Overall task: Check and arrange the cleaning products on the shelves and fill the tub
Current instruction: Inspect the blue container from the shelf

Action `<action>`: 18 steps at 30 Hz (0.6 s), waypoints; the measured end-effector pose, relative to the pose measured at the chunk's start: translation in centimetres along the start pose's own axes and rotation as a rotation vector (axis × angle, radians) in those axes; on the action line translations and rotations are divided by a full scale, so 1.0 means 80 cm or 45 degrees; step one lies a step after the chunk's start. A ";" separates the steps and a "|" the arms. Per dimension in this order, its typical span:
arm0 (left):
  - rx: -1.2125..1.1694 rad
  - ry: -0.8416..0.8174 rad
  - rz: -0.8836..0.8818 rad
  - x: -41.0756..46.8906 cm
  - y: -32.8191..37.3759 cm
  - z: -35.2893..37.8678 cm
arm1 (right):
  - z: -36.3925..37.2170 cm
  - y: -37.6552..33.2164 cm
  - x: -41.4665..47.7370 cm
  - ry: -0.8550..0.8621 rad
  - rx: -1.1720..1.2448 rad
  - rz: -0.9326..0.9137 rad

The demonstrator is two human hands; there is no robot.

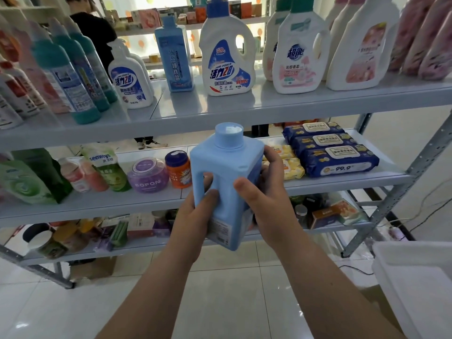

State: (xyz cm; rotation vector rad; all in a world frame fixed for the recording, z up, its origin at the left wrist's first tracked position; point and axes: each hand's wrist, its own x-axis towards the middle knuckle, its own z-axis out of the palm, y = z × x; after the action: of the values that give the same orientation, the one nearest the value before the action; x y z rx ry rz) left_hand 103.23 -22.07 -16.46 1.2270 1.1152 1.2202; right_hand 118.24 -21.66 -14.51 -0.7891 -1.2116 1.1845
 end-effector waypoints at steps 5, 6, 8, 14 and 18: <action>0.057 0.013 0.023 -0.003 -0.002 0.000 | -0.003 -0.002 0.000 -0.011 0.039 0.045; 0.060 0.015 0.021 -0.004 -0.002 0.001 | -0.004 -0.002 0.000 -0.016 0.050 0.060; 0.065 0.032 0.004 -0.004 -0.001 0.002 | -0.006 -0.001 0.002 -0.020 0.077 0.089; 0.067 0.054 -0.069 0.001 -0.006 0.001 | -0.013 0.005 0.017 0.038 0.246 0.223; -0.019 0.070 -0.256 0.009 -0.015 -0.004 | -0.016 0.016 0.025 0.002 0.197 0.280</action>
State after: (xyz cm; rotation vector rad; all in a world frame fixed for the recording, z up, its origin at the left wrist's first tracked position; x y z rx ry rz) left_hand 102.99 -21.28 -17.61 1.0479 1.2368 1.1122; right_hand 119.04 -19.24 -15.45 -0.8210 -1.0367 1.4387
